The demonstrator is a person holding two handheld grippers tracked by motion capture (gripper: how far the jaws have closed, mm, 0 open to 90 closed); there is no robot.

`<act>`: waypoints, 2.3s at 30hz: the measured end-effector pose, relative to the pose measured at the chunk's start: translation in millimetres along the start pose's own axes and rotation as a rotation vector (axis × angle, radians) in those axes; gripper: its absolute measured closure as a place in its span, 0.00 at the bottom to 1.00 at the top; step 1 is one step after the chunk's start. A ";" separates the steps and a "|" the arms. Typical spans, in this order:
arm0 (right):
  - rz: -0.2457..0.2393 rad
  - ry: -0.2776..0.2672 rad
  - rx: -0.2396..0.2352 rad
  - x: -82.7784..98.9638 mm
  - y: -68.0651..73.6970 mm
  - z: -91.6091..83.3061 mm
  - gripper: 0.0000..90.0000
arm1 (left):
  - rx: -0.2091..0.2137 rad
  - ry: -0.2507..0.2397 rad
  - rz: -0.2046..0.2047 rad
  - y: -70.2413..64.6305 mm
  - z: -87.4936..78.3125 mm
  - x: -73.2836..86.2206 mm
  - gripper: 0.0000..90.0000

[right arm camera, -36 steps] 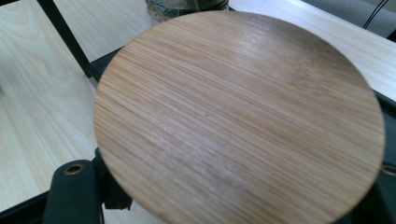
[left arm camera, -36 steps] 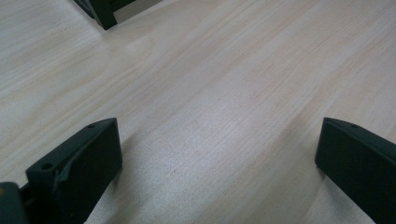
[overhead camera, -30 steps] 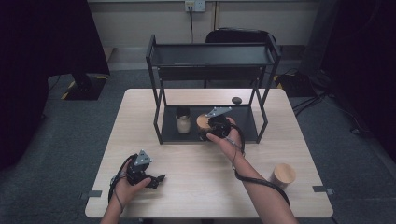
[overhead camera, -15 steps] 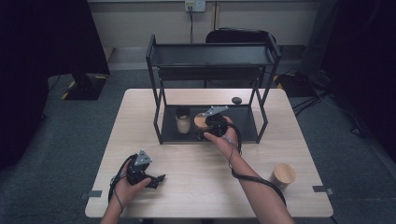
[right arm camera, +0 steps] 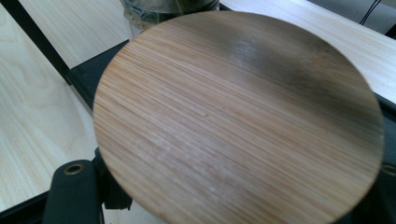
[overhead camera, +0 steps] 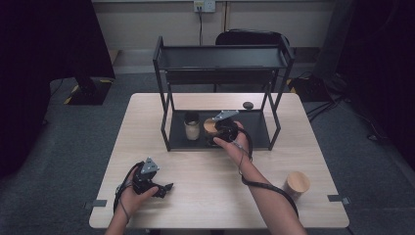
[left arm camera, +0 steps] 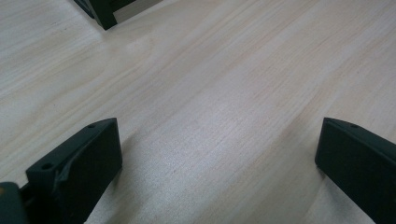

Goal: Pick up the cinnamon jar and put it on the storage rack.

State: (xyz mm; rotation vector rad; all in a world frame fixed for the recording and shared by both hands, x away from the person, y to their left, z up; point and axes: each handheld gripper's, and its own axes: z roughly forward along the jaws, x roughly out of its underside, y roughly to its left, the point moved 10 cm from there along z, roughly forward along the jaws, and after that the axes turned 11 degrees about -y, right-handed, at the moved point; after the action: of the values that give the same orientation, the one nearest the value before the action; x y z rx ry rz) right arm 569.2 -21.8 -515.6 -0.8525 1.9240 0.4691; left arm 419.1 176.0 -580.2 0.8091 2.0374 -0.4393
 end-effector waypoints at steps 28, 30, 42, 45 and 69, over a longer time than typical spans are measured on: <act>0.015 -0.005 0.029 -0.9 -13.6 5.5 0.28 | 0.000 0.000 0.000 0.0 0.0 0.0 0.00; 0.013 -0.004 0.030 -1.0 -13.7 5.9 0.28 | 0.000 0.000 0.000 0.0 0.0 0.0 0.00; 0.020 -0.001 0.043 0.8 -17.0 10.6 0.28 | 0.000 0.000 0.000 0.0 0.0 0.0 0.00; 0.021 -0.003 0.047 1.4 -18.0 11.8 0.28 | 0.000 0.000 0.000 0.0 0.0 0.0 0.00; 0.026 0.008 0.048 8.0 -18.9 23.5 0.28 | 0.000 0.000 0.000 0.0 0.0 0.0 0.00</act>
State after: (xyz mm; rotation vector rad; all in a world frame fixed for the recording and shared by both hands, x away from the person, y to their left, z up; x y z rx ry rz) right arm 594.8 -22.8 -533.3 -0.8005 1.9481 0.4334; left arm 419.1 175.9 -580.2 0.8089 2.0374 -0.4394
